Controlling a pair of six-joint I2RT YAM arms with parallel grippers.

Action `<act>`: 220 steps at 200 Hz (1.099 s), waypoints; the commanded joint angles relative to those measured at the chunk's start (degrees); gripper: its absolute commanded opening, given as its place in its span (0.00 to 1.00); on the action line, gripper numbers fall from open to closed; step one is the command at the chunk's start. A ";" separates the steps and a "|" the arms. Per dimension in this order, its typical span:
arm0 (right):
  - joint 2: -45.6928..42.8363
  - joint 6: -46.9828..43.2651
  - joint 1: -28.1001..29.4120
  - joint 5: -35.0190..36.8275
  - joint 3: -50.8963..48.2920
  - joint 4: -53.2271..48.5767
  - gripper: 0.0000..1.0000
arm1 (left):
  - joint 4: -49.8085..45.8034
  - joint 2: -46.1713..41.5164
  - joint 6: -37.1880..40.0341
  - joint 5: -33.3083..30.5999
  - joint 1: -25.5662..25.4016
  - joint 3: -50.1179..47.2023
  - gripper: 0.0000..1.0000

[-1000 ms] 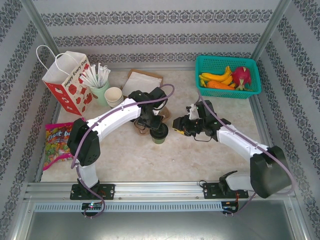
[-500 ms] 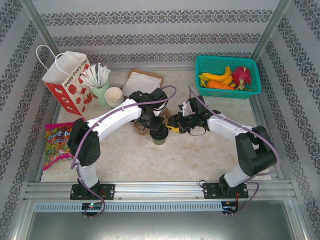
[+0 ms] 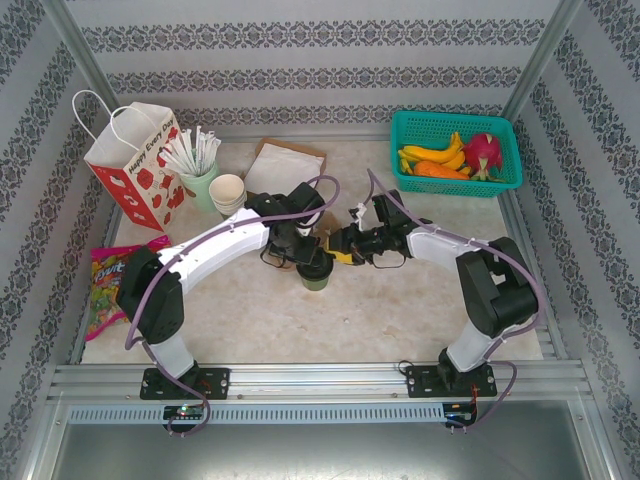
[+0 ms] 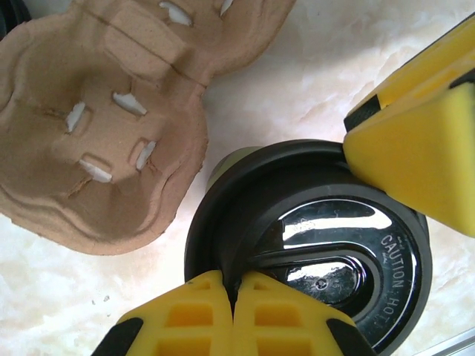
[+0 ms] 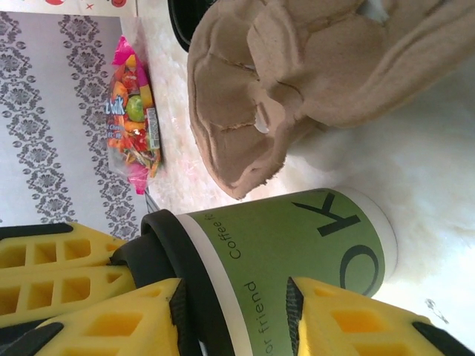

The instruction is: Pack the takeout coffee

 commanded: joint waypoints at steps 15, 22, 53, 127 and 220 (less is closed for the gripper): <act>6.06 -0.60 6.26 6.91 -0.49 -7.44 0.47 | 3.78 5.63 -0.50 5.39 -1.29 -2.87 0.00; 6.39 -0.64 6.35 6.87 0.26 -7.47 0.48 | 3.67 5.76 -0.43 5.57 -1.28 -2.46 0.00; 8.03 -0.34 7.33 6.58 3.83 -7.36 0.53 | 2.23 5.85 -0.49 5.05 -1.35 -0.51 0.00; -1.80 2.24 4.62 14.03 2.66 -6.51 0.61 | -2.27 5.15 -5.52 -0.19 -1.35 1.65 0.00; -27.63 -0.73 1.27 25.64 -17.50 -3.63 0.98 | -5.04 6.54 -13.38 -1.62 -1.35 6.05 0.00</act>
